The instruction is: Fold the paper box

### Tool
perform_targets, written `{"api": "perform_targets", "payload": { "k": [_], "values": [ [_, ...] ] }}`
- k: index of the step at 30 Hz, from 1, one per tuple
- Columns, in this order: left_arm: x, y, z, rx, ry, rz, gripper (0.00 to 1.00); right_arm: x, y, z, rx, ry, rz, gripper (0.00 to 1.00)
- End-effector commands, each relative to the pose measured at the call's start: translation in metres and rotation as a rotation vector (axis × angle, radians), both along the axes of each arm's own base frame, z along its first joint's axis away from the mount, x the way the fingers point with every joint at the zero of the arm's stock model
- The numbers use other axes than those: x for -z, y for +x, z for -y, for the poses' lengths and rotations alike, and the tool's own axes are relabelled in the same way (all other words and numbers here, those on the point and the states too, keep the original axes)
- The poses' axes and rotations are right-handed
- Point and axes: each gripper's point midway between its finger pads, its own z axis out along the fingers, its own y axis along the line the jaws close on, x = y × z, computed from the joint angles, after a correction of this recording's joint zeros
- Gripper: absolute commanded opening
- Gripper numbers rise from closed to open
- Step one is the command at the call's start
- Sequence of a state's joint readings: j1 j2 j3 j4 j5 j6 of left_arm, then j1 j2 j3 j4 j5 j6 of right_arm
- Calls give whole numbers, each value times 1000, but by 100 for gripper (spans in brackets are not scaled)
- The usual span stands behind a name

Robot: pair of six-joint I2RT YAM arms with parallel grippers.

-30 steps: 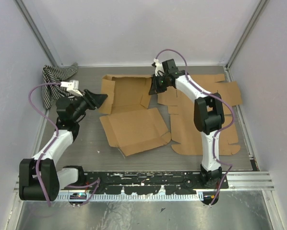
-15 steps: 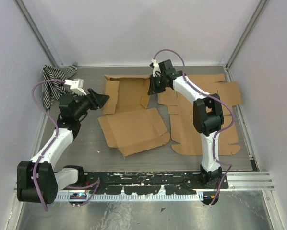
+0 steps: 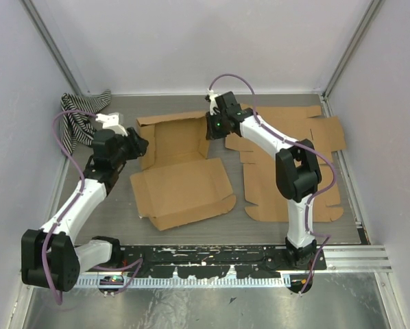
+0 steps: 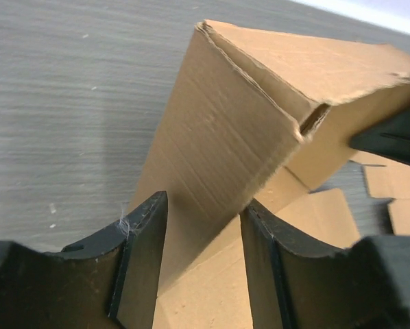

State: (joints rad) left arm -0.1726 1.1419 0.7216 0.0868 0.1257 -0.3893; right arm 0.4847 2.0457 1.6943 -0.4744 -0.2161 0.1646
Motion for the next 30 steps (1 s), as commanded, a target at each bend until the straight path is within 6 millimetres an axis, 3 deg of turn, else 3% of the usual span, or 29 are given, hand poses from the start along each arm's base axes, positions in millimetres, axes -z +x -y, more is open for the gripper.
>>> {"api": "perform_targets", "payload": {
  "k": [1,8,14,21,30],
  "values": [
    [13,2,-28,-134,114,-51,52,-16,-16,-4,0,-15,25,2],
    [34,6,-39,-192,156,-108,43,-22,-29,-13,-15,-14,36,2],
    [37,5,-50,-253,209,-134,27,-22,-42,-20,-1,-45,29,1],
    [42,0,-75,-393,365,-190,1,-18,-55,-26,57,-94,11,1],
    [53,-12,-94,-561,746,-247,0,-9,-57,-13,189,-143,-15,1]
  ]
}}
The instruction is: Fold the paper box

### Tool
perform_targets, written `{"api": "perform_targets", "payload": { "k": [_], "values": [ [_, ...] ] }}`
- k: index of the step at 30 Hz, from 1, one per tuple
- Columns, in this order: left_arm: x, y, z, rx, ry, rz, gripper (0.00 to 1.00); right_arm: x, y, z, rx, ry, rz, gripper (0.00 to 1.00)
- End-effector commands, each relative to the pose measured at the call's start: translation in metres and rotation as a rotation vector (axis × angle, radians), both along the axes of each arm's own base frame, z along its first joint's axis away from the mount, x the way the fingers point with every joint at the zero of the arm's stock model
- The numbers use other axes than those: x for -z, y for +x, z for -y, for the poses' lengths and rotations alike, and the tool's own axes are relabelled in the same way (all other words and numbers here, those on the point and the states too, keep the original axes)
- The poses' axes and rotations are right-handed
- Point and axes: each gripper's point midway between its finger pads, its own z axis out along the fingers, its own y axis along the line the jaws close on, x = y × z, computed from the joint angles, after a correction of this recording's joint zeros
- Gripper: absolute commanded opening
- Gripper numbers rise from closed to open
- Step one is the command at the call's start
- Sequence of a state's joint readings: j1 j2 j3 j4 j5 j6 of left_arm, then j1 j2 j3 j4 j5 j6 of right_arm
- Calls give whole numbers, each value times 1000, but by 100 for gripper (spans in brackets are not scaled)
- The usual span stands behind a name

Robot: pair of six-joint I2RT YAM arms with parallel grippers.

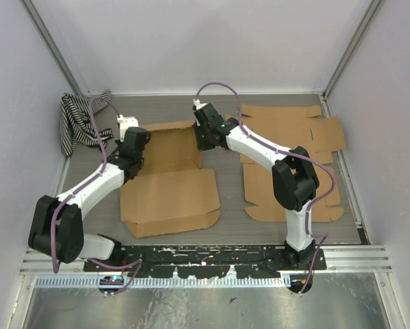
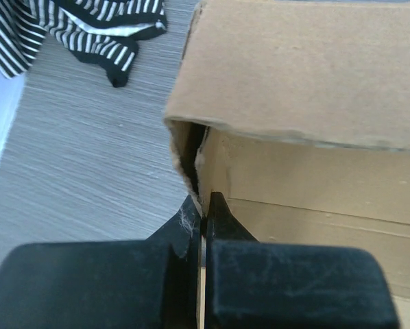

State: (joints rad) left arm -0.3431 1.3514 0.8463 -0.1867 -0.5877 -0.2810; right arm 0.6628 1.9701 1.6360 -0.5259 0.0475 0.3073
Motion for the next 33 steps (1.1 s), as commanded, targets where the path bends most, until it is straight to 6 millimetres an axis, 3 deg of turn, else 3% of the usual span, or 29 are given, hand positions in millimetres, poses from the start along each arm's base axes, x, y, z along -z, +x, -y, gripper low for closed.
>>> {"api": "perform_targets", "payload": {
  "k": [1,5,12,18,20,33],
  "values": [
    [-9,-10,-29,-138,268,-26,0,-2,-8,19,95,-35,-34,1],
    [-11,-13,-33,-168,321,-25,0,5,-8,20,126,-41,-51,1],
    [-15,-10,-24,-137,265,2,0,3,-7,10,102,0,-54,2],
    [-11,-3,-3,-33,157,54,0,-10,-5,4,48,38,2,29],
    [-10,-3,0,-11,143,68,0,-11,-3,4,40,30,18,33],
    [-18,-3,27,149,15,183,0,-15,22,-25,-57,130,155,31]
  ]
}}
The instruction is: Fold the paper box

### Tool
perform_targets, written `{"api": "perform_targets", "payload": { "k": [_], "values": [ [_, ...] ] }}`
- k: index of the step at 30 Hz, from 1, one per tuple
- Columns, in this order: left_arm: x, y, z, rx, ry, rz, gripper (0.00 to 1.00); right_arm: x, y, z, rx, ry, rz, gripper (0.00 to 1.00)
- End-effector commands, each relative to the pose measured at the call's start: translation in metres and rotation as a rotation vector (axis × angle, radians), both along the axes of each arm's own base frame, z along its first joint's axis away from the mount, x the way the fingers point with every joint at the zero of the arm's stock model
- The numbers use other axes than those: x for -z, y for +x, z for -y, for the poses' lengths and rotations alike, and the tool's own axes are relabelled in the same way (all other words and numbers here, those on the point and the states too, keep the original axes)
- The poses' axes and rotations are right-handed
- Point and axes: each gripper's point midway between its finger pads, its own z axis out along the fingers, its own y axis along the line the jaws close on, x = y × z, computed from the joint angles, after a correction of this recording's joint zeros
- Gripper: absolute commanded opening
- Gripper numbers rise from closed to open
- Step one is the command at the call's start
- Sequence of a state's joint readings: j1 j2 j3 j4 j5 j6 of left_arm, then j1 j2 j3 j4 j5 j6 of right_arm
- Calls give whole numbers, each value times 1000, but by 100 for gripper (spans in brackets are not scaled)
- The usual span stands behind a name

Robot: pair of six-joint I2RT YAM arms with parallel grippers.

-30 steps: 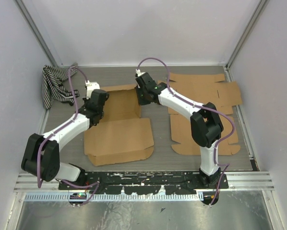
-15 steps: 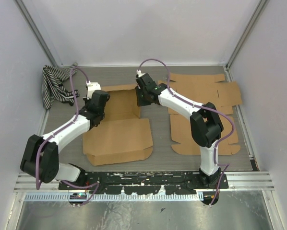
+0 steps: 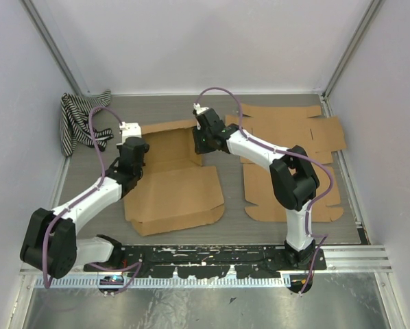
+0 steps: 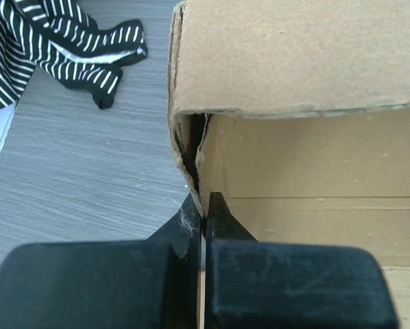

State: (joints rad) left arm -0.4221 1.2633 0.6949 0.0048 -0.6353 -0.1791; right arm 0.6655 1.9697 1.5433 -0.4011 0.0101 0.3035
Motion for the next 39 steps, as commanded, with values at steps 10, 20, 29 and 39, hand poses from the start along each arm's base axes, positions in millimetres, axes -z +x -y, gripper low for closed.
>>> {"api": "perform_targets", "payload": {
  "k": [10,20,29,39],
  "values": [
    [-16,9,20,107,-70,101,0,-46,34,-23,19,178,289,32],
    [-15,9,24,127,-83,100,0,-66,39,-27,34,202,375,37],
    [-19,9,25,119,-89,62,0,-83,55,-20,166,97,423,5],
    [-28,3,24,81,-20,58,0,-51,58,14,439,-103,268,1]
  ]
}}
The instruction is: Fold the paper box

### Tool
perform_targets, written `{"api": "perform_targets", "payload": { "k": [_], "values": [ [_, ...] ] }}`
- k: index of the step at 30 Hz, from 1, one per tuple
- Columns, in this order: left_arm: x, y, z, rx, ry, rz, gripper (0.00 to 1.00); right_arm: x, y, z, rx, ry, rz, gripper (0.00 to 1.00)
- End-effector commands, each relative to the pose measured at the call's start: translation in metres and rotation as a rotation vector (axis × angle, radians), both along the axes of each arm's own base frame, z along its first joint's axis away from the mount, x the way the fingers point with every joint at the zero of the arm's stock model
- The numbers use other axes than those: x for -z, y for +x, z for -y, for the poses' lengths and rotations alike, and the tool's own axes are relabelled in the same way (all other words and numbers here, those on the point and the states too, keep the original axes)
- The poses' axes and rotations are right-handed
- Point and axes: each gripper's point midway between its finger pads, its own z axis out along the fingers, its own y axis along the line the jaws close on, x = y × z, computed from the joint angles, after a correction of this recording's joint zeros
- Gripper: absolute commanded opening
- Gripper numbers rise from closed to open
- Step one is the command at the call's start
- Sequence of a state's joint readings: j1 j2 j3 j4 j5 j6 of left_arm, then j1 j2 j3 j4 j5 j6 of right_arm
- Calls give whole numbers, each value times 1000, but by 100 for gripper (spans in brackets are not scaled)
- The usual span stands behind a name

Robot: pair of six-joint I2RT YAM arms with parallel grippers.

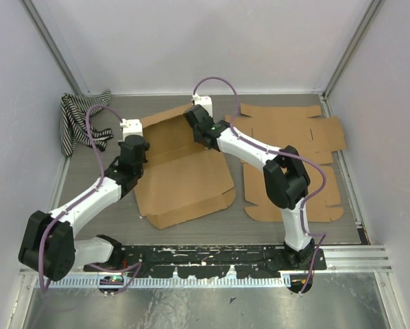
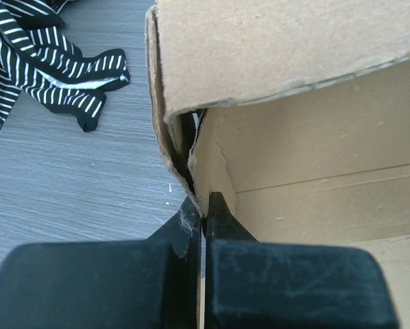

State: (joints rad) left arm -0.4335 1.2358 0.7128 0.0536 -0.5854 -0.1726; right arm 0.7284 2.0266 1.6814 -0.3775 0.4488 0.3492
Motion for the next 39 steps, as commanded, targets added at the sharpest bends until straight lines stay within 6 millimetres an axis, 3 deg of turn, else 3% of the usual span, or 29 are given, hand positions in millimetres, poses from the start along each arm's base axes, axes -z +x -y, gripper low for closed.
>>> {"api": "perform_targets", "payload": {
  "k": [1,5,8,12,14,19,23,33,39],
  "values": [
    [-6,-6,7,14,51,-15,0,-7,7,4,157,38,2,1],
    [-11,-8,0,-46,134,-25,0,15,4,4,173,-1,-69,1],
    [-12,-10,-5,-71,156,-32,1,15,-4,2,155,28,-82,1],
    [-9,-10,-3,-66,145,-34,12,6,-13,-2,95,66,-84,2],
    [-10,-10,-3,-67,142,-32,18,3,-18,-5,59,79,-94,12],
    [-17,-14,-9,-102,144,-39,47,-8,-32,-5,7,102,-115,43],
    [-27,-19,-11,-119,120,-48,51,-25,-36,-1,-21,96,-95,49],
    [-55,-35,-14,-98,24,-51,56,-85,-15,-1,-153,41,36,54],
    [-58,-47,-6,-50,-49,-65,55,-77,9,-3,-160,0,30,54]
  ]
}}
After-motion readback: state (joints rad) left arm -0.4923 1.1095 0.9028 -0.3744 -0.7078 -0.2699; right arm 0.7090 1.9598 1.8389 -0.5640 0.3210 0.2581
